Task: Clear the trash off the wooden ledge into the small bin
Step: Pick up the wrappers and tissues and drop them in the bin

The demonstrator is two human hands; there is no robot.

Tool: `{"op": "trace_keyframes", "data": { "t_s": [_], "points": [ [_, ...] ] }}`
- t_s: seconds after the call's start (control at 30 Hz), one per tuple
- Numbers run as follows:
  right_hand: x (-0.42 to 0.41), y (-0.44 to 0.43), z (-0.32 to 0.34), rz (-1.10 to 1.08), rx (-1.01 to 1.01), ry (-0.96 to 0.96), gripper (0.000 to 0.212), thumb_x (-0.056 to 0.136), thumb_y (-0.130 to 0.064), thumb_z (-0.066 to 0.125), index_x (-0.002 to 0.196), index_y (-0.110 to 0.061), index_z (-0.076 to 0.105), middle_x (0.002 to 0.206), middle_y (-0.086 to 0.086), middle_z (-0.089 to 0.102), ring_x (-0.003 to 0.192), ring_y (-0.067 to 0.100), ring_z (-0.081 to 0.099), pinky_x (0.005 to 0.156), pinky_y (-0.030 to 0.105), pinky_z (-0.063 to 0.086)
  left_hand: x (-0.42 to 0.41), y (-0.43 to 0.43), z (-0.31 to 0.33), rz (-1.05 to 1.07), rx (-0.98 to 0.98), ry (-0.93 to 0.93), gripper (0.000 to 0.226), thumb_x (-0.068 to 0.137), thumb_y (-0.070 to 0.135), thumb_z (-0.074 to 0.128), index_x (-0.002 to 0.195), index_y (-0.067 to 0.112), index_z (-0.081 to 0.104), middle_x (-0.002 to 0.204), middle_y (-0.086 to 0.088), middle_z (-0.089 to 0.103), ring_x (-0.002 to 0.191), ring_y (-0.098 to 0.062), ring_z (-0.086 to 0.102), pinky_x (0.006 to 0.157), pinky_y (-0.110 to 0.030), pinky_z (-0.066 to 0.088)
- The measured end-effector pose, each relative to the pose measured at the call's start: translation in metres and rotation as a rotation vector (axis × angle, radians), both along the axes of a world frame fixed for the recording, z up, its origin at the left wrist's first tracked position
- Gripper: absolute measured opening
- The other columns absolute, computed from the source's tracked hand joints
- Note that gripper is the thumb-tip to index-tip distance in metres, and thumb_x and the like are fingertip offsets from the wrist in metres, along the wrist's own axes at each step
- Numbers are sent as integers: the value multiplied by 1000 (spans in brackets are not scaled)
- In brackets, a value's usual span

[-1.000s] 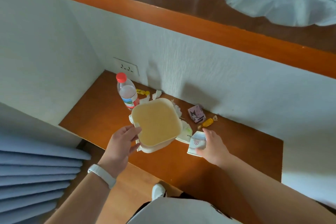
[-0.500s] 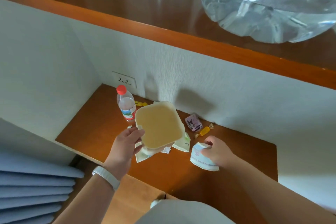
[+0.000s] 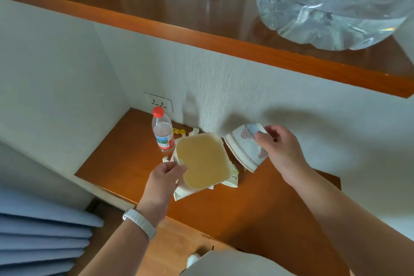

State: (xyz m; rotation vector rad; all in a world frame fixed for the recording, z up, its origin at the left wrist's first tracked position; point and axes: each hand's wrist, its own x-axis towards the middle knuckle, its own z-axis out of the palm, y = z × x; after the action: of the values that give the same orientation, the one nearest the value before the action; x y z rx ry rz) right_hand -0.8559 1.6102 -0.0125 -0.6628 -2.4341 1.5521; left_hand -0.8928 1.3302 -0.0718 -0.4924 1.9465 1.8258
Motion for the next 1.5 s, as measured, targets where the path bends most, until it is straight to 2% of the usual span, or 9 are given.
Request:
{"op": "trace_keyframes", "data": {
  "t_s": [0.1, 0.27, 0.47, 0.63, 0.83, 1.03, 1.17, 1.4, 1.5],
  "points": [
    [-4, -19, 2, 117, 51, -12, 24, 73, -52, 61, 90, -35, 62, 79, -12, 67, 69, 1, 64, 55, 23, 48, 5, 3, 0, -23, -35, 6, 15, 94, 31, 73, 102, 19, 72, 97, -3, 79, 94, -21, 74, 68, -26, 54],
    [-8, -42, -16, 277, 248, -134, 18, 85, -50, 63, 94, -36, 55, 78, -16, 64, 62, -6, 63, 54, 26, 47, 11, 7, 3, -73, -55, 35, 16, 94, 30, 74, 103, 17, 72, 98, -5, 80, 95, -24, 76, 73, -29, 57],
    [-19, -48, -29, 378, 415, -175, 29, 89, -49, 61, 110, -29, 57, 93, -14, 57, 83, 6, 56, 73, 33, 53, 16, 4, 7, -52, -86, 47, 23, 93, 31, 75, 109, 15, 72, 103, -7, 80, 97, -28, 75, 80, -35, 60],
    [-32, -39, -43, 422, 415, -144, 23, 91, -44, 60, 108, -28, 58, 90, -12, 57, 83, 9, 53, 66, 26, 47, 10, 1, 2, -12, -123, 53, 18, 92, 36, 74, 103, 23, 72, 97, 0, 79, 94, -21, 74, 70, -27, 56],
    [-33, -10, -83, 364, 400, -207, 30, 93, -51, 48, 107, -27, 58, 97, -10, 60, 80, 6, 58, 69, 27, 54, 6, -3, -3, 39, -117, 19, 22, 91, 36, 76, 107, 20, 73, 101, -5, 81, 101, -27, 75, 89, -42, 62],
    [-22, 3, -147, 513, 469, -424, 47, 93, -44, 56, 134, -22, 49, 132, -1, 53, 114, 18, 55, 91, 33, 50, 5, -4, -1, 73, -110, -20, 13, 94, 28, 75, 104, 19, 73, 90, 1, 83, 94, -22, 78, 82, -35, 62],
    [-30, 1, -170, 532, 492, -394, 56, 89, -42, 63, 137, -20, 45, 132, 2, 52, 116, 18, 53, 91, 31, 49, 5, -7, 2, 80, -103, -32, 20, 94, 29, 74, 110, 16, 72, 98, -4, 84, 100, -25, 78, 91, -41, 61],
    [-48, -6, -186, 579, 632, -384, 66, 81, -43, 72, 134, -16, 43, 124, 6, 55, 114, 23, 54, 85, 32, 52, 4, -10, 2, 91, -105, -41, 21, 96, 31, 71, 111, 16, 71, 96, 2, 83, 85, -7, 79, 60, -14, 58],
    [-48, -9, -189, 601, 659, -402, 67, 82, -39, 72, 137, -15, 42, 122, 7, 55, 110, 23, 55, 83, 32, 52, 4, -9, 2, 93, -99, -43, 20, 97, 28, 70, 112, 16, 70, 97, 1, 84, 86, -8, 79, 67, -18, 57]
  ]
}}
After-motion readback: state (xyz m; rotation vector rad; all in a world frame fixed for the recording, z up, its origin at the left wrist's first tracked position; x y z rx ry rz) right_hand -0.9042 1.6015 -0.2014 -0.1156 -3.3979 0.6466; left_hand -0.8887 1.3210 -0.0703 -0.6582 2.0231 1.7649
